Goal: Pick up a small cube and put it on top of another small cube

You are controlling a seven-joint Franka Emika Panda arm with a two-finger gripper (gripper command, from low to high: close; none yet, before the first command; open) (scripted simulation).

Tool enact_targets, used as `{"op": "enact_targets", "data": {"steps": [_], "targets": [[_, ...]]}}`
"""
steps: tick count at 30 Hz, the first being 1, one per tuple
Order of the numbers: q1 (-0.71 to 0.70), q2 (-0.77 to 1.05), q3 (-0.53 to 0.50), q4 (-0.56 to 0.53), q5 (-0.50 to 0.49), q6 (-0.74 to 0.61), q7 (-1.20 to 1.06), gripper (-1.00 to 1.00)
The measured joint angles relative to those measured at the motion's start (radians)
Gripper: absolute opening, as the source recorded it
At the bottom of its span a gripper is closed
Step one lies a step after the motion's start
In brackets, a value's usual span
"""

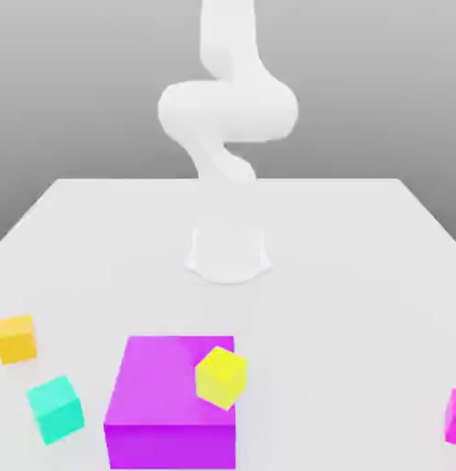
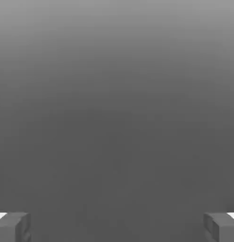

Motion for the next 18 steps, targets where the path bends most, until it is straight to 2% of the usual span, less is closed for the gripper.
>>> {"op": "enact_targets", "data": {"steps": [18], "targets": [[-0.199, 0.659, -0.132, -0.104, 0.04, 0.257, 0.225, 0.0]]}}
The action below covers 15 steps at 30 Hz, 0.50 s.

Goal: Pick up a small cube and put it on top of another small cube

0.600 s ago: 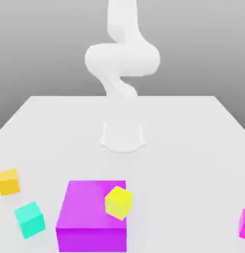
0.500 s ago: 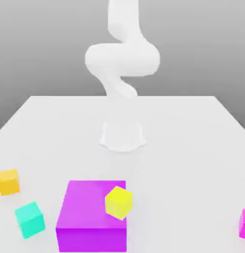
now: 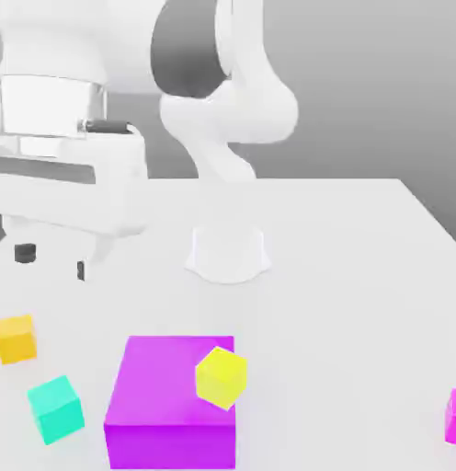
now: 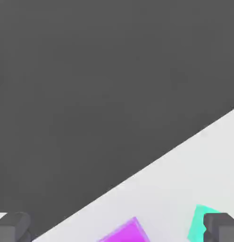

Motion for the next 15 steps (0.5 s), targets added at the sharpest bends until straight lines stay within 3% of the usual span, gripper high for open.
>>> {"op": "enact_targets", "data": {"steps": [7, 12, 13, 15], "targets": [[-0.075, 0.256, -0.036, -0.04, 0.055, 0.097, 0.058, 0.0], [-0.124, 0.438, 0.009, -0.017, 0.12, 0.227, 0.025, 0.0], [-0.133, 0.466, 0.02, -0.012, 0.129, 0.248, 0.018, -1.0], [-0.133, 0.466, 0.02, -0.012, 0.129, 0.249, 0.018, -1.0]]}}
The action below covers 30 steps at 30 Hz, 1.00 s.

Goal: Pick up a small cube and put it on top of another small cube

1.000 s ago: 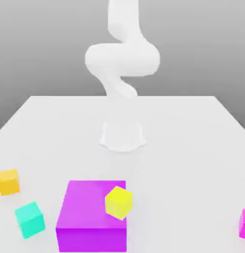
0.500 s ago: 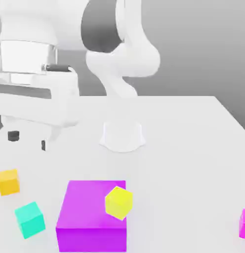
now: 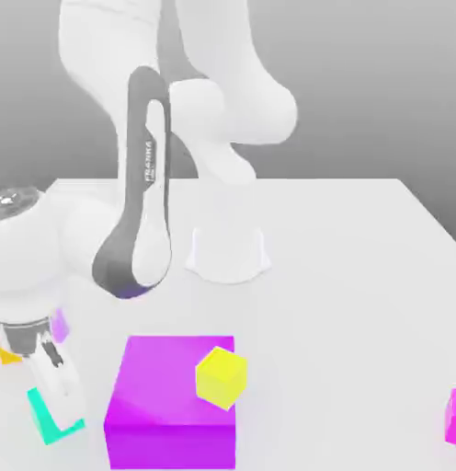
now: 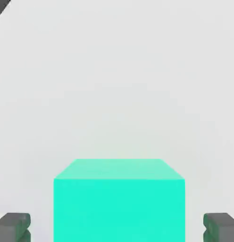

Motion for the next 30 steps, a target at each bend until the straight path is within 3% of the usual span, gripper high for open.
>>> {"op": "enact_targets", "data": {"steps": [5, 10, 21, 25, 26, 30], "targets": [[-0.002, 0.003, 0.002, 0.0, -0.001, 0.003, 0.001, -1.0], [0.029, -0.155, -0.036, -0.031, -0.066, -0.123, 0.044, -1.0], [0.302, -0.553, 0.138, -0.112, -0.154, -0.435, -0.223, -1.0], [0.318, -0.479, 0.151, -0.148, -0.163, -0.325, -0.245, -1.0], [0.32, -0.454, 0.15, -0.156, -0.164, -0.292, -0.245, 1.0], [0.32, -0.454, 0.15, -0.156, -0.164, -0.292, -0.245, 1.0]]}}
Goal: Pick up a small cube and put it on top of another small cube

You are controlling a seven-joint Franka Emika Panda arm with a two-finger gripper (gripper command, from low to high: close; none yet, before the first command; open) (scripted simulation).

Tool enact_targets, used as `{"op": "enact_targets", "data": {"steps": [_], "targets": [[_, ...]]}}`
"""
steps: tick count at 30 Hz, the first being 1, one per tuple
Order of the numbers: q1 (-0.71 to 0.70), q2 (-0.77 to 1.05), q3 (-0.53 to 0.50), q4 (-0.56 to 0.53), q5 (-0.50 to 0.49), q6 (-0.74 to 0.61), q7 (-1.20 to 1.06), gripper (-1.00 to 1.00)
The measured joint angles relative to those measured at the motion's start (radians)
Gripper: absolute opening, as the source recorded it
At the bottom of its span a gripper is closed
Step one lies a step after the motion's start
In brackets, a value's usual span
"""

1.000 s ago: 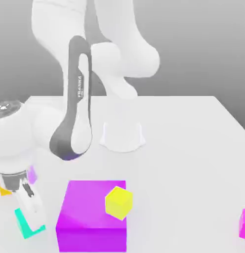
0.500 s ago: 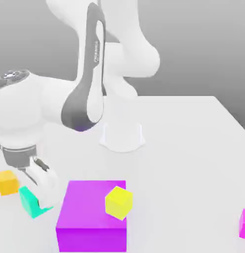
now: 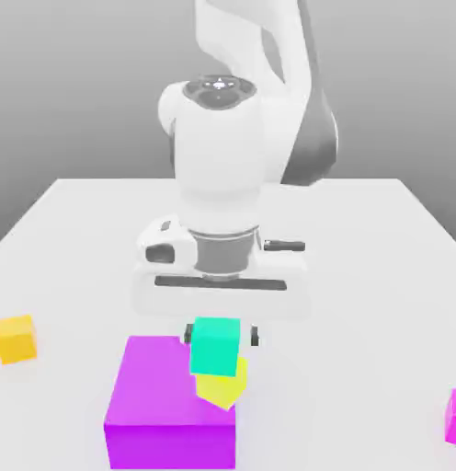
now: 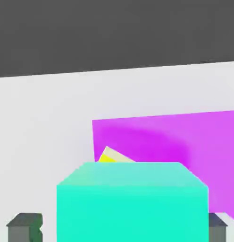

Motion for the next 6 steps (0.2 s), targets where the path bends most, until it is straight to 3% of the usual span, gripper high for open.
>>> {"op": "enact_targets", "data": {"steps": [3, 6], "targets": [[0.0, 0.002, 0.0, -0.001, -0.003, 0.003, 0.001, 1.0], [0.001, -0.079, -0.001, 0.022, -0.001, -0.101, 0.0, 1.0]]}}
